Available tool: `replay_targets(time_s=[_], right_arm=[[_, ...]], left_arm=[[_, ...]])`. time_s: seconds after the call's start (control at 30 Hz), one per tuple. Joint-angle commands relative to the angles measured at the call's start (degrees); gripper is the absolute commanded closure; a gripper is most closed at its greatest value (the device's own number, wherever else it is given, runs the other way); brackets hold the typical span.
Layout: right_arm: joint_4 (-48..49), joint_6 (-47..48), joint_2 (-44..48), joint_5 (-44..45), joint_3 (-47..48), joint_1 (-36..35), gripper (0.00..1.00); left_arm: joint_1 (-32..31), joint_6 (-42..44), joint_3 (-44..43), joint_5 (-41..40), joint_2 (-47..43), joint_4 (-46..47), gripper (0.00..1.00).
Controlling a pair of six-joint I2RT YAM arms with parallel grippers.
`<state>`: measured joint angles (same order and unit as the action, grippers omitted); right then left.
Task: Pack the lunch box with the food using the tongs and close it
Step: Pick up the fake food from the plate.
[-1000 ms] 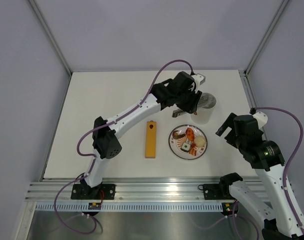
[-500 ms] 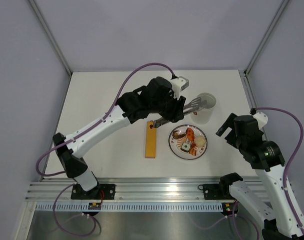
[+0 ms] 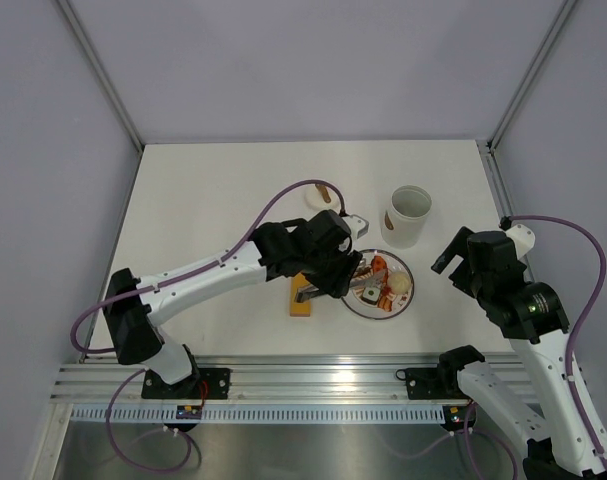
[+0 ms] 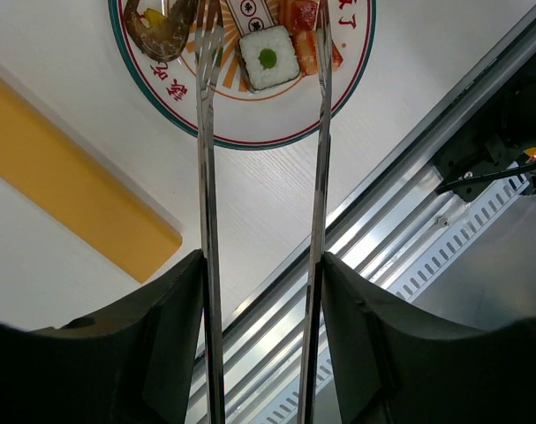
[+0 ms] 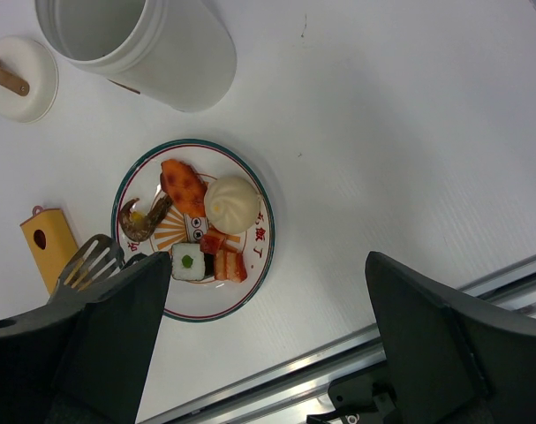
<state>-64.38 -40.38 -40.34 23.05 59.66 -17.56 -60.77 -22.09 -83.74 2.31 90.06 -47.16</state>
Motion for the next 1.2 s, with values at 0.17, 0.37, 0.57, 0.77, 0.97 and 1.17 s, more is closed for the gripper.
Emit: replay_targets(time_s=[0.17,0.37,0.57,0.77,0.97,1.17], right_arm=[[-0.1,-0.9,0.6,0.9,1.4,-0.1,0.01],[0.4,-0.8,0.2,0.7,1.5,-0.2,0.01],[1.1,-0.7,-0.4,0.0,1.1,-0.1,0.01],[1.9,-0.7,-0.9,-0.5,0.7,-0.1,0.01],[2.0,-0.7,-0.9,-0.6,0.5,-0.1,0.0],[2.2,-0.6,-1.0,-0.6,0.5,-0.1,0.01]], left_arm=[[-1.4,-4.0,0.1,-3.6,2.3,1.7,0.39],[-2.6,-5.0,-0.5,-4.6,4.5,0.8,0.39],[-3.4,-5.5,-0.6,-4.5,5.4,0.3,0.38],[-3.9,-5.8,-1.1,-4.8,6.6,0.2,0.38],[-4.4,-6.0,-2.4,-5.6,8.3,-0.2,0.38],[-4.9,-5.7,-3.5,-6.1,9.7,-0.7,0.38]])
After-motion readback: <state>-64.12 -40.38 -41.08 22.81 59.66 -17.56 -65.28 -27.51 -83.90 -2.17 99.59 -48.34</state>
